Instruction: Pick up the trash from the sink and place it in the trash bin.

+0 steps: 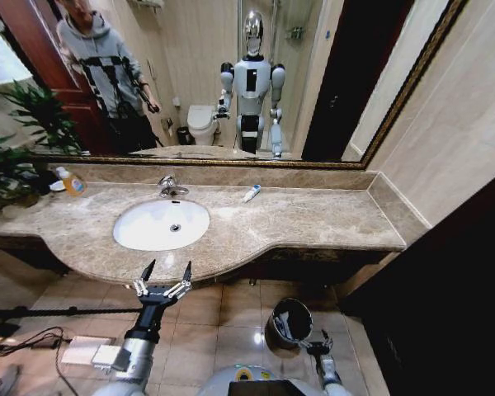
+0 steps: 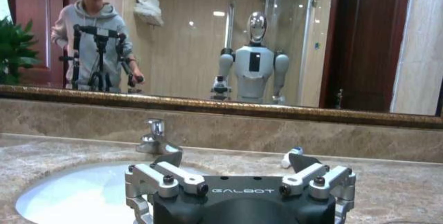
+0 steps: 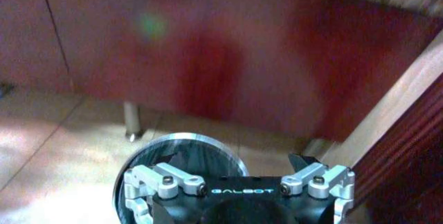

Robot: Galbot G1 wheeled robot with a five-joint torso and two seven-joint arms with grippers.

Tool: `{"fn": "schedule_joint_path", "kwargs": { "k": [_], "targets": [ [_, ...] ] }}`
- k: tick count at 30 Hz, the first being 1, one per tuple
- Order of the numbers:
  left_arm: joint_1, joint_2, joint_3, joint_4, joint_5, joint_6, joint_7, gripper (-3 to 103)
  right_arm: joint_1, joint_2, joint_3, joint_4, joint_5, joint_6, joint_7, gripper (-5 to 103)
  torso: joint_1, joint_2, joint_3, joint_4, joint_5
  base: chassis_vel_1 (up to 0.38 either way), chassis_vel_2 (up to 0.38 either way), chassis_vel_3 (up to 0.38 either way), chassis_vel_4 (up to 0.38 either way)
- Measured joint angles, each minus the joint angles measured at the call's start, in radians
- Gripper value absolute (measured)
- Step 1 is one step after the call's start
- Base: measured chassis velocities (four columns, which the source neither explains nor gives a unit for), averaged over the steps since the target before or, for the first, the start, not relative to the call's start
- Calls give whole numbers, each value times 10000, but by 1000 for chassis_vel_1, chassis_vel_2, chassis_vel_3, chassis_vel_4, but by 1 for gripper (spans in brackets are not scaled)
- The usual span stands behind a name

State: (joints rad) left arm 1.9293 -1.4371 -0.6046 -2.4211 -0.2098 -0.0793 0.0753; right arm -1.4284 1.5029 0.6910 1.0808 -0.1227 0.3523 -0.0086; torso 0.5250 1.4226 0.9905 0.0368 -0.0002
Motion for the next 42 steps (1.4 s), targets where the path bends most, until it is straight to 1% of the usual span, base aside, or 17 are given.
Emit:
{"fn": "schedule_joint_path", "kwargs": {
  "k": [2, 4, 6, 9, 11, 13, 15, 18, 19, 22, 24, 27, 29, 32, 33, 37, 42],
  "targets": [
    [0, 0, -1, 0, 0, 0, 0, 100, -99, -1, -1, 208, 7, -11, 20, 100, 0, 0, 0, 0, 2, 0, 0, 0, 0],
    [0, 0, 0, 0, 0, 0, 0, 100, -650, -1, -1, 1308, 129, -161, 167, 100, 0, 0, 0, 0, 1, 0, 0, 0, 0],
    [0, -1, 0, 0, 1, 0, 0, 100, -802, -2, -2, 1592, 217, -213, 202, 100, 0, 0, 0, 1, 1, 0, 0, 0, 0],
    [-1, 0, -1, 0, 0, 0, -1, 100, -1791, -68, 68, 3287, 663, -215, 548, 100, -1, 0, 0, 0, 2, 0, 0, 0, 0],
    [0, 0, 0, 0, 0, 0, 2, 100, -1971, -93, 90, 3589, 750, -215, 591, 100, 0, 0, 0, 0, 3, 0, 0, 0, 0],
    [0, 0, 0, 0, 0, 0, 0, 100, -2788, -217, 167, 4924, 1248, -320, 722, 100, -1, 0, 0, -2, -2, 0, 0, 0, 0],
    [0, 0, 0, 0, 0, 0, 0, 100, -2989, -232, 202, 5303, 1399, -359, 742, 100, -1, 0, 0, -2, 1, 0, 0, 0, 0],
    [0, 0, 0, 0, 0, 0, 0, 100, -3834, -256, 208, 7306, 2583, -826, 845, 100, -1, 0, -1, -1, 1, 0, 0, 0, 0],
    [0, 0, 0, 0, 0, 0, 0, 100, -3834, -256, 208, 7306, 2583, -826, 845, 100, -1, 0, -1, -1, 1, 0, 0, 0, 0],
    [0, 0, 0, 0, 0, 0, 0, 100, -4269, -133, 226, 8927, 3065, -1224, 876, 100, -1, 0, -1, 0, -2, 0, 0, 0, 0],
    [0, 0, 0, 0, 0, 0, 0, 100, -4322, -43, 229, 9434, 3142, -1405, 876, 100, -1, 1, 0, -1, 1, 0, 0, 0, 0],
    [0, 0, 0, 0, 0, 0, 0, 100, -4130, 93, 105, 10253, 3350, -1844, 886, 100, -1, 0, 0, -1, 2, 0, 0, 0, 0],
    [0, 0, 0, 0, 1, 0, 0, 100, -4080, 104, 77, 10337, 3381, -1912, 896, 100, -1, 1, 0, -1, 2, 0, 0, 0, 0],
    [0, 0, -1, -1, 1, 0, 0, 100, -3539, 81, -301, 11098, 3492, -2619, 1071, 100, 0, 0, 0, 0, 3, 0, 0, 0, 0],
    [0, 0, -1, -1, 1, 0, 0, 100, -3539, 81, -301, 11098, 3492, -2619, 1071, 100, 0, 0, 0, 0, 3, 0, 0, 0, 0],
    [0, 0, 0, 0, 1, 0, 0, 100, -2407, -484, -1044, 11489, 3519, -3608, 1513, 100, 0, 0, 1, -1, 2, 0, 0, 0, 0],
    [0, 0, -1, 0, 1, 0, 1, 100, -977, -1043, -1965, 10983, 3474, -4259, 1826, 100, 1, 0, 1, 1, 2, 0, 0, 0, 0]
  ]
}}
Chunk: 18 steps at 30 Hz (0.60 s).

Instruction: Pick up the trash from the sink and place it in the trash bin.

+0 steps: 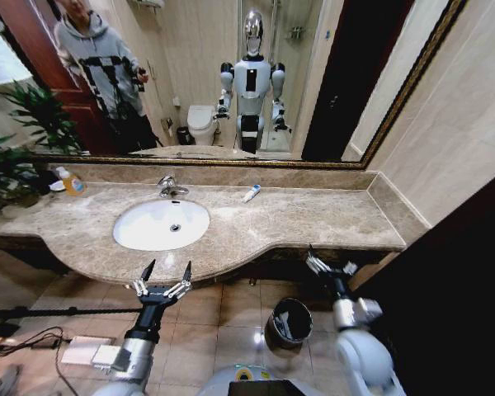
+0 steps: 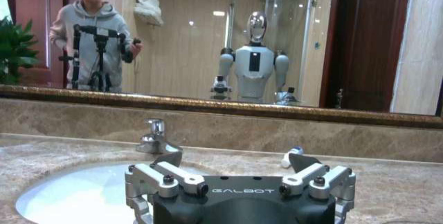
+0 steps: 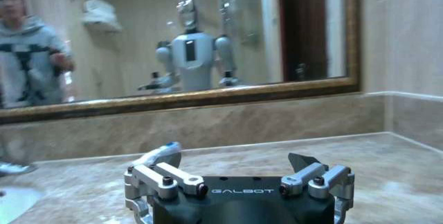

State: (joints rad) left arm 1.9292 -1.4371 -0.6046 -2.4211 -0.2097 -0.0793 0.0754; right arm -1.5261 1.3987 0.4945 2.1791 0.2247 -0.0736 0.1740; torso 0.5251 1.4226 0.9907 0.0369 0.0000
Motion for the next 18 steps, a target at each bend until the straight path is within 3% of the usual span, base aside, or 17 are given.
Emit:
{"fn": "schedule_joint_path", "kwargs": {
  "k": [11, 18],
  "targets": [
    [0, 0, 0, 0, 0, 0, -2, 100, 3090, -1298, -2036, -1807, 378, -890, 615, 100, 0, 0, 1, -3, 0, 0, 0, 0, 0],
    [1, 0, 0, 1, 0, 0, 0, 100, 6058, -1582, -3969, -3582, 1496, -1815, 1857, 100, 0, 0, 1, -2, 1, 0, 0, 0, 0]
  ]
}}
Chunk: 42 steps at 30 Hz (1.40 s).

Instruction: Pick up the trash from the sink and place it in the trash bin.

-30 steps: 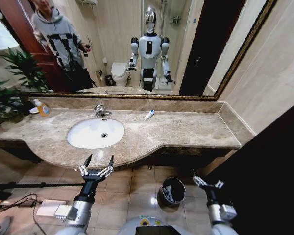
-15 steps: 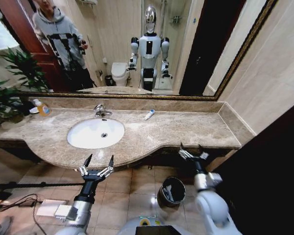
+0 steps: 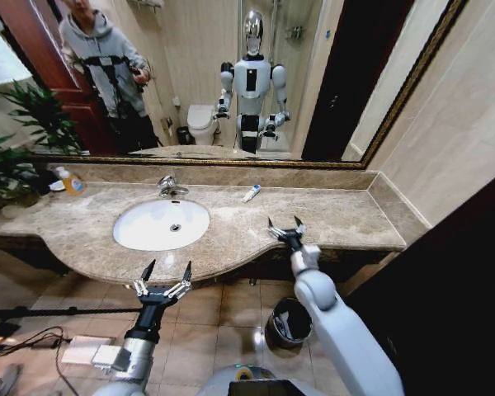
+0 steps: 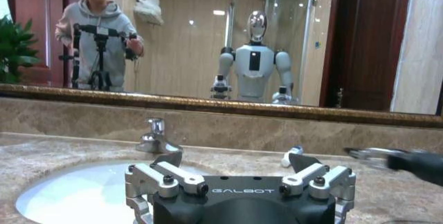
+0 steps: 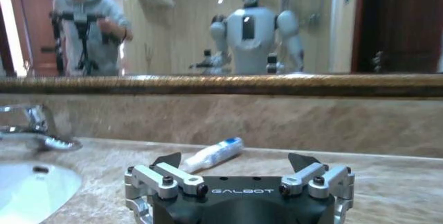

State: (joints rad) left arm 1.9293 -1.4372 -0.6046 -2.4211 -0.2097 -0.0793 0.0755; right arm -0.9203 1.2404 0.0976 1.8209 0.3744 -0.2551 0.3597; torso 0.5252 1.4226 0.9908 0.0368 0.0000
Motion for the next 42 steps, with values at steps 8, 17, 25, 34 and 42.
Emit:
{"fn": "schedule_joint_path", "kwargs": {
  "k": [8, 17, 25, 34, 42],
  "targets": [
    [0, 0, 0, 0, 0, 0, 0, 100, 2633, 519, -1736, -1834, 431, -689, 1387, 100, 1, 0, 0, 2, -3, 0, 0, 0, 0],
    [0, 0, 0, 0, 0, 0, -1, 100, 4494, 1268, -3559, -3443, 1841, -948, 2704, 100, -1, 0, -1, 1, -4, 0, 0, 0, 0],
    [0, 0, 0, 0, 0, 0, -1, 100, 5983, 2803, -3936, -5994, 1979, -354, 3340, 100, -1, -1, -1, 3, -6, 0, 0, 0, 0],
    [-1, 1, 0, -1, 0, 0, -1, 100, 6733, 3728, -3275, -8830, 1803, 173, 3234, 99, -2, 0, -2, 1, -3, 0, 0, 0, 0],
    [-1, 1, 0, -1, 0, 0, -1, 100, 6686, 3709, -2756, -9514, 1187, 468, 2784, 99, -2, 0, -2, 0, 0, 0, 0, 0, 0]
  ]
}}
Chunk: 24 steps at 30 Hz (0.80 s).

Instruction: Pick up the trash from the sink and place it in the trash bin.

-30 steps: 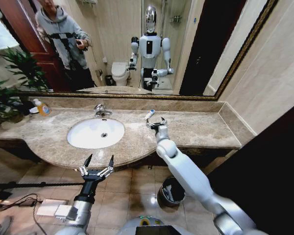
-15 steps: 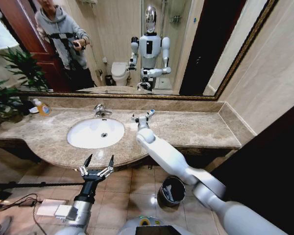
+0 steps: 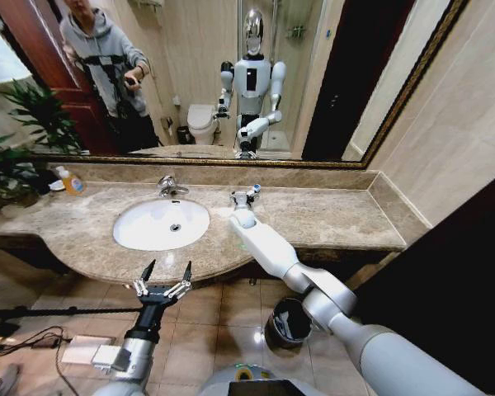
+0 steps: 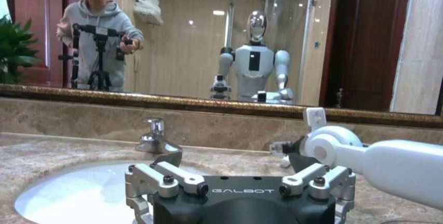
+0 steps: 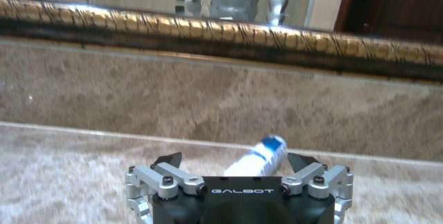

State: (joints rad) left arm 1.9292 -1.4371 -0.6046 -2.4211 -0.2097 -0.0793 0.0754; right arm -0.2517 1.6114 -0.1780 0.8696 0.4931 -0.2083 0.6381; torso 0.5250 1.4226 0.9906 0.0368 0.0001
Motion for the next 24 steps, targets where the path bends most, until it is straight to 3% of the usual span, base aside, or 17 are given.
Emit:
{"fn": "schedule_joint_path", "kwargs": {
  "k": [4, 11, 14, 24],
  "targets": [
    [0, 0, 0, 0, 0, 0, 0, 100, -220, -165, 212, 96, 4, 0, -55, 101, -1, 0, 0, 0, -1, 0, 0, 0, 0],
    [0, 0, 0, 0, 0, 0, 0, 100, -462, -202, 223, 285, 17, -14, -256, 89, 0, 0, -1, -1, 0, 0, 0, 0, 0],
    [0, 0, -1, 0, 0, 0, 0, 100, -462, -70, 223, 215, 15, -29, -350, 77, 0, 0, 0, 1, -1, 0, 0, 0, 0],
    [0, 0, 0, 0, 0, 0, 0, 100, -312, -38, 214, -336, -316, 44, -617, 63, 0, 0, 0, -1, -1, 0, 0, 0, 0]
  ]
}}
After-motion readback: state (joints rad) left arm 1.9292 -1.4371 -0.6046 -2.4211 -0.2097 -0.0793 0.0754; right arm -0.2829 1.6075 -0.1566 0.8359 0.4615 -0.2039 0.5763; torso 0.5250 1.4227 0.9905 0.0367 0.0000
